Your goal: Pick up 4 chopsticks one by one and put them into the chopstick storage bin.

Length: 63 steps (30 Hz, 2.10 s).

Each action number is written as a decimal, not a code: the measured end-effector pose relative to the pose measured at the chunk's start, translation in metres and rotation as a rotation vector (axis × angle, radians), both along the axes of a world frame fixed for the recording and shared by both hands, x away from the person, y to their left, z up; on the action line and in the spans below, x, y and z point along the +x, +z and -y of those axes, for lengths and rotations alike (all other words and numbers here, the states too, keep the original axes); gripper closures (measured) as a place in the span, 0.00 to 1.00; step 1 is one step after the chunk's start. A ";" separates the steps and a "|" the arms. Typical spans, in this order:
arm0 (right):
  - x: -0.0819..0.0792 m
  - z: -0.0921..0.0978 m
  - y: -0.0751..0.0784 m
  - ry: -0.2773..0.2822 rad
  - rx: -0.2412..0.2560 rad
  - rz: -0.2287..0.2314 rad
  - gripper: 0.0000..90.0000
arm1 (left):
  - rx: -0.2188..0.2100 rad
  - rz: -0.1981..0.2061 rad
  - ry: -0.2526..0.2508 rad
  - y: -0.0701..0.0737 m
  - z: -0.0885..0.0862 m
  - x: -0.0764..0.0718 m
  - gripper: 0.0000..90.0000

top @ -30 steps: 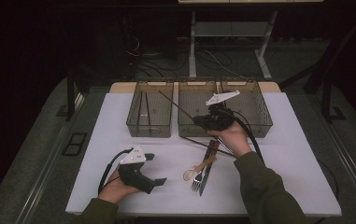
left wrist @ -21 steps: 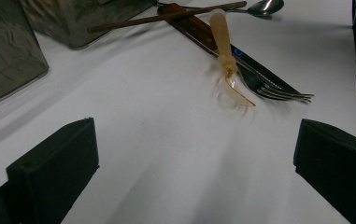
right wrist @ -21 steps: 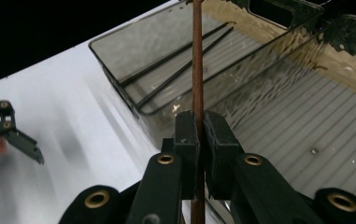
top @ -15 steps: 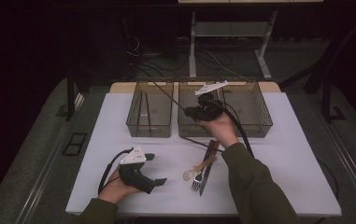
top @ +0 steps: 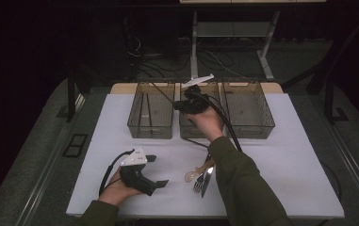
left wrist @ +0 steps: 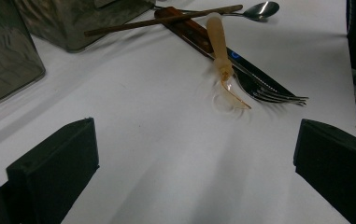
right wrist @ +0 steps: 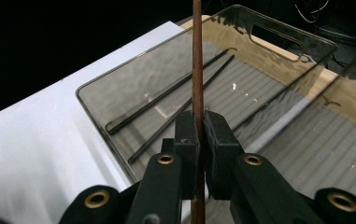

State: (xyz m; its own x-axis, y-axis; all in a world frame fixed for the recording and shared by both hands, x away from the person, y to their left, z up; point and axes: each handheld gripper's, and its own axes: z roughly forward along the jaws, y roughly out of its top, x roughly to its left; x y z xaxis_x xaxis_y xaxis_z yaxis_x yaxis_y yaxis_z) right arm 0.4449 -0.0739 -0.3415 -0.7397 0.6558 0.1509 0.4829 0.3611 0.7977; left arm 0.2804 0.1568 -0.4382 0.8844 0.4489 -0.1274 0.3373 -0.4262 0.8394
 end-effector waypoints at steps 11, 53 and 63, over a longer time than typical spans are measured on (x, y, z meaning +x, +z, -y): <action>0.016 -0.042 -0.009 0.002 -0.012 -0.017 0.94 | -0.014 0.000 -0.005 0.001 0.000 0.000 0.00; 0.018 -0.060 -0.025 0.007 -0.033 -0.025 0.64 | -0.016 -0.004 -0.010 0.001 0.000 0.001 0.00; -0.001 -0.017 -0.010 0.057 0.011 0.001 0.53 | -0.036 -0.004 0.002 0.001 0.000 0.000 0.00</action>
State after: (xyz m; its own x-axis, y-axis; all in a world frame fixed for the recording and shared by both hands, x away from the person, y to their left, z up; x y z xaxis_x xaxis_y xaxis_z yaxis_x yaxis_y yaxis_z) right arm 0.4438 -0.0568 -0.3517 -0.7757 0.6113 0.1572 0.4613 0.3791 0.8021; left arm 0.2803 0.1570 -0.4373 0.8830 0.4459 -0.1468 0.3413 -0.3952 0.8528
